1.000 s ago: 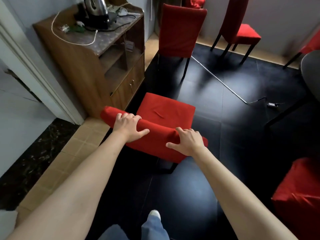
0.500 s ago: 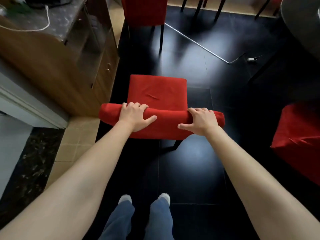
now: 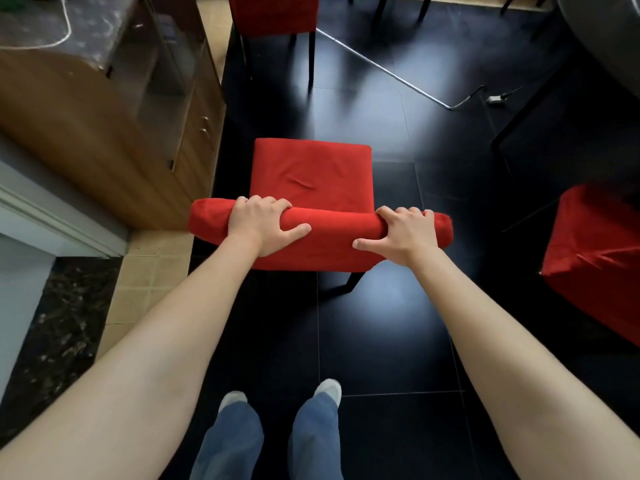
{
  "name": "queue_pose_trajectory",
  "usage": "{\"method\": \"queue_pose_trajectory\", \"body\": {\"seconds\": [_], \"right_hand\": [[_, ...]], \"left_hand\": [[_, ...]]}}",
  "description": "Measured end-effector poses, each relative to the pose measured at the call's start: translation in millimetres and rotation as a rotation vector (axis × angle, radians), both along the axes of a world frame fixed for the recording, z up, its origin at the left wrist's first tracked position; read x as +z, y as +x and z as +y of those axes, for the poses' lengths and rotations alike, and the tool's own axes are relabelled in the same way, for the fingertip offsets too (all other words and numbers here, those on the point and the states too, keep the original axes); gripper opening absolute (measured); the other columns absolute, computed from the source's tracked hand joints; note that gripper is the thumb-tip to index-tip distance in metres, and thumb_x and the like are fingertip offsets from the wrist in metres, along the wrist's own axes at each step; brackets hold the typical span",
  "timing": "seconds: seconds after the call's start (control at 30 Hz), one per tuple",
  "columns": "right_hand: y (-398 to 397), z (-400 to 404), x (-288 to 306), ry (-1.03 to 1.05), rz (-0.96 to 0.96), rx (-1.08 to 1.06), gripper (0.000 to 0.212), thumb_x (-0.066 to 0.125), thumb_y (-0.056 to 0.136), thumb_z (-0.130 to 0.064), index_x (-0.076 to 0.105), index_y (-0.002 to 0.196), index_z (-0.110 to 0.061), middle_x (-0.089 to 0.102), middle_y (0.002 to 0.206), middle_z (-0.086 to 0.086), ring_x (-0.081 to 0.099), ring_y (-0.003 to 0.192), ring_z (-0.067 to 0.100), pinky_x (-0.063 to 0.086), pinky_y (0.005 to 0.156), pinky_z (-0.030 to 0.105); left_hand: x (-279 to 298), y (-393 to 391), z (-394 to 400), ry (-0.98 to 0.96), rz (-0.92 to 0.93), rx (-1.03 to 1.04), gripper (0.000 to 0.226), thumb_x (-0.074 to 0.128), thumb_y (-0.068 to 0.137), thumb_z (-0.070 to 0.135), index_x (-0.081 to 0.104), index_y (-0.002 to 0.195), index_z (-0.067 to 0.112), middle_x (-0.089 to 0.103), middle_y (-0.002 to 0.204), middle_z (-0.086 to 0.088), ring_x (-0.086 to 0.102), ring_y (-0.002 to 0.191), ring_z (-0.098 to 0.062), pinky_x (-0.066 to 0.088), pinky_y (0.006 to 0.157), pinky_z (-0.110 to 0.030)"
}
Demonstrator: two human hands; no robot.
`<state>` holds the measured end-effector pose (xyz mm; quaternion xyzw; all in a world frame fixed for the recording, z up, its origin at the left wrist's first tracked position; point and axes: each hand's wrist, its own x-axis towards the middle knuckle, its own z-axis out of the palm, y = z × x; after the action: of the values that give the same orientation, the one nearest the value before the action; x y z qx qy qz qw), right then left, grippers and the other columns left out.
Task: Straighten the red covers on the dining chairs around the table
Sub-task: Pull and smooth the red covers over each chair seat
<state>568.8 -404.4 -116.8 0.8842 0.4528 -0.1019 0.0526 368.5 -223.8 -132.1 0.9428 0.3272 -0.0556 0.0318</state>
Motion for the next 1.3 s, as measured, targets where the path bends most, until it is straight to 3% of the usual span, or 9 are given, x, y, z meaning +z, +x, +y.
{"method": "queue_pose_trajectory", "body": {"seconds": [0.73,0.93,1.3], "right_hand": [[-145,-48,-7,0.017,-0.059,-0.369,0.093,0.016,0.053,-0.095,0.053,0.104,-0.028,0.063,0.102,0.004,0.054,0.100,0.029,0.032,0.090,0.046],[-148,-49,-9,0.013,-0.064,-0.416,0.096,0.016,0.052,-0.097,0.054,0.111,-0.031,0.061,0.106,0.001,0.051,0.104,0.028,0.032,0.091,0.046],[-137,-49,-12,-0.009,-0.120,-0.406,0.098,0.014,0.050,-0.098,0.056,0.105,-0.030,0.061,0.099,-0.003,0.052,0.098,0.022,0.035,0.089,0.041]], "left_hand": [[-5,-47,25,0.069,-0.029,-0.421,0.078,0.026,0.074,0.081,0.063,0.114,0.025,0.068,0.109,0.001,0.060,0.098,-0.025,0.037,0.088,-0.038],[-6,-45,27,0.088,-0.075,-0.450,0.090,0.011,0.068,0.084,0.064,0.111,0.026,0.069,0.106,0.001,0.061,0.095,-0.024,0.037,0.084,-0.037],[-9,-39,27,0.099,-0.177,-0.480,0.093,0.009,0.066,0.081,0.065,0.112,0.023,0.071,0.102,0.001,0.063,0.092,-0.025,0.038,0.084,-0.036]]}}
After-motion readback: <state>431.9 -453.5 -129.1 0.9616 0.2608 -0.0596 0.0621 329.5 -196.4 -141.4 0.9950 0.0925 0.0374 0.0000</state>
